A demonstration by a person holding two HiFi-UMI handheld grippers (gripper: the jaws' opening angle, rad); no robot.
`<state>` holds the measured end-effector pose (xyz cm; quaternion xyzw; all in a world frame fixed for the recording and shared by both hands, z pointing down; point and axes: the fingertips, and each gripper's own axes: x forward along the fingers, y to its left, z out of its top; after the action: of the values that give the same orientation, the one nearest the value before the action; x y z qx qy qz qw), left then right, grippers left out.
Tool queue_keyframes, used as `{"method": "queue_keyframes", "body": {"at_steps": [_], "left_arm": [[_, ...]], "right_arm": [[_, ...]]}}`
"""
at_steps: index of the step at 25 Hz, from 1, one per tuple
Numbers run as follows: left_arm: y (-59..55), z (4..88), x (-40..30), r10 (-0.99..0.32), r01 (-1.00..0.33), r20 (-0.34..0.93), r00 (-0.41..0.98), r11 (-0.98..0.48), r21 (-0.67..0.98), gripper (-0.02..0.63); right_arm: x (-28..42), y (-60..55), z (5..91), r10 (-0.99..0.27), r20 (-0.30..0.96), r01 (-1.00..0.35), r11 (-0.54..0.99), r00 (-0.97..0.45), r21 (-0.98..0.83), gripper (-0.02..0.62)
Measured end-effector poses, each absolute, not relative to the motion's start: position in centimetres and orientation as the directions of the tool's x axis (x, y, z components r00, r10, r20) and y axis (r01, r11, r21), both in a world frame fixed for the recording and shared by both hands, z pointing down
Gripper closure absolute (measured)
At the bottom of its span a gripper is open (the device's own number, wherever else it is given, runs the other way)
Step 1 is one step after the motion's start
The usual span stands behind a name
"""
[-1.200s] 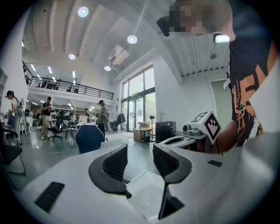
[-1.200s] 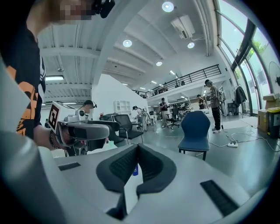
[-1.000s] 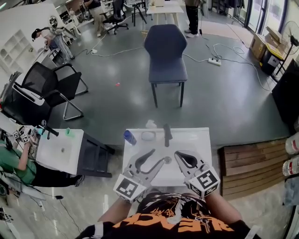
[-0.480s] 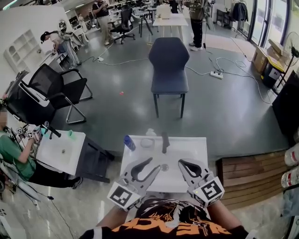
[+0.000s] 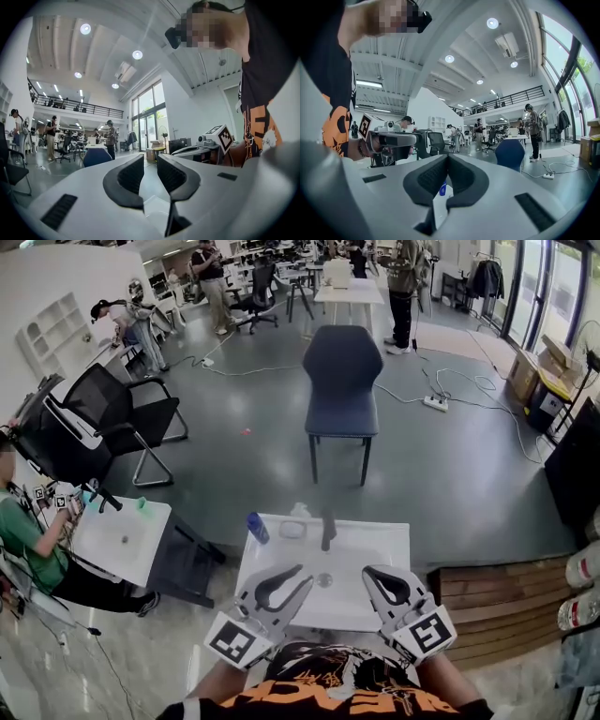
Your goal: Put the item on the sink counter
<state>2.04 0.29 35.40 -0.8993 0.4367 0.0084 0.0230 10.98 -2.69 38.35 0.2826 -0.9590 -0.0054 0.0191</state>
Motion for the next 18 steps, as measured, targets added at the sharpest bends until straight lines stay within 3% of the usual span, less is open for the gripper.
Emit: {"method": "queue_keyframes", "body": {"at_steps": [6,18], "left_arm": [[0.3,36.2,0.9,-0.817,-0.817,-0.001,0.576,-0.576,-0.043,0.585],[-0.5,36.7,1.2,-0.820,-0.819,0.019,0.572,-0.572,-0.047,0.589]], "right_arm": [[10.8,-1.9,36.8,-0.546,-0.028,-0.546,0.833,-0.837,0.094,0.581],[11.2,-2.1,37.2,-0.564,-0.033,-0.565,0.823,-0.825,0.052,0.581]]}}
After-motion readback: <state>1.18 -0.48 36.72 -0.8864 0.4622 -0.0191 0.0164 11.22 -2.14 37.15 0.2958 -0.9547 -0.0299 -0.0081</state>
